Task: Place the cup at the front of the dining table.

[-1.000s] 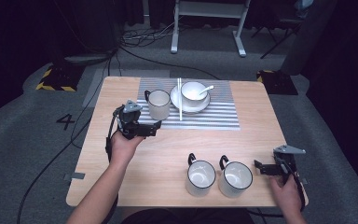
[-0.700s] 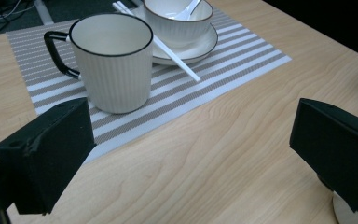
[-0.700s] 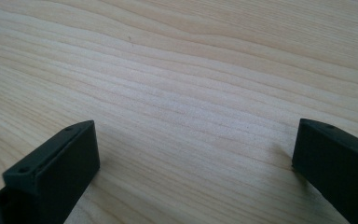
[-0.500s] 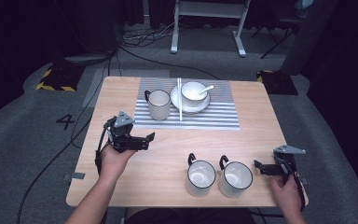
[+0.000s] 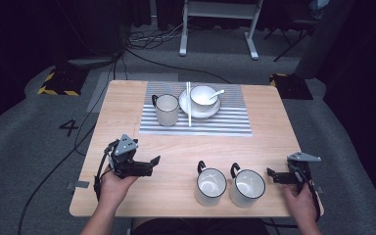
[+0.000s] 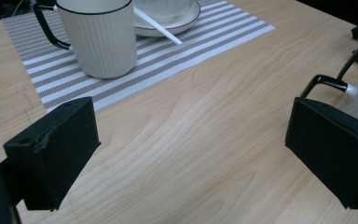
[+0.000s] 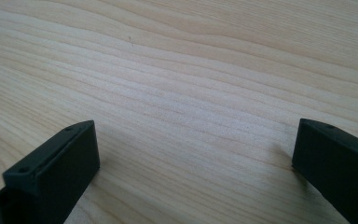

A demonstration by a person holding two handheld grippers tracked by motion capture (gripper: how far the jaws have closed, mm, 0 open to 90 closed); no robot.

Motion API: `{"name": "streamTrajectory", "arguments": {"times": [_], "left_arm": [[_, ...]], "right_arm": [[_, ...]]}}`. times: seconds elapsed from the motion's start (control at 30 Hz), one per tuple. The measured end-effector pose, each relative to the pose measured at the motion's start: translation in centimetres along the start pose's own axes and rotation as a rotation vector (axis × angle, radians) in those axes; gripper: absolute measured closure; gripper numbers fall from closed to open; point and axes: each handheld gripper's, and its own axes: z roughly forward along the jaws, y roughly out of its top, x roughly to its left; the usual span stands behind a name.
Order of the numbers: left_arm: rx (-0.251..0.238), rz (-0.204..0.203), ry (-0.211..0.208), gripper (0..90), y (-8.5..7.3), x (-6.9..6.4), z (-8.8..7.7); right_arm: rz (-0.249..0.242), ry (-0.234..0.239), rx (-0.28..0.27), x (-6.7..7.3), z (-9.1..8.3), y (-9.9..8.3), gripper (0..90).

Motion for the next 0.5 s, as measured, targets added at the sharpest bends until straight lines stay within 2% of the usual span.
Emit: {"name": "streamTrajectory", "arguments": {"times": [0.17,0.3,0.43,0.5], "left_arm": [[0.018,-0.023,-0.017,3.2,-1.4,-0.5,0.4],[0.075,-0.019,-0.013,3.3,-2.5,-0.9,1.0],[0.117,0.030,0.037,3.4,-3.5,-1.2,1.6],[0.143,0.033,0.040,3.3,-4.1,-1.3,1.8]], "right_arm": [[0.000,0.000,0.000,0.0,0.0,0.0,0.4],[0.000,0.000,0.000,0.0,0.0,0.0,0.4],[0.000,0.000,0.000,0.0,0.0,0.0,0.4],[0.000,0.000,0.000,0.0,0.0,0.0,0.4]]}}
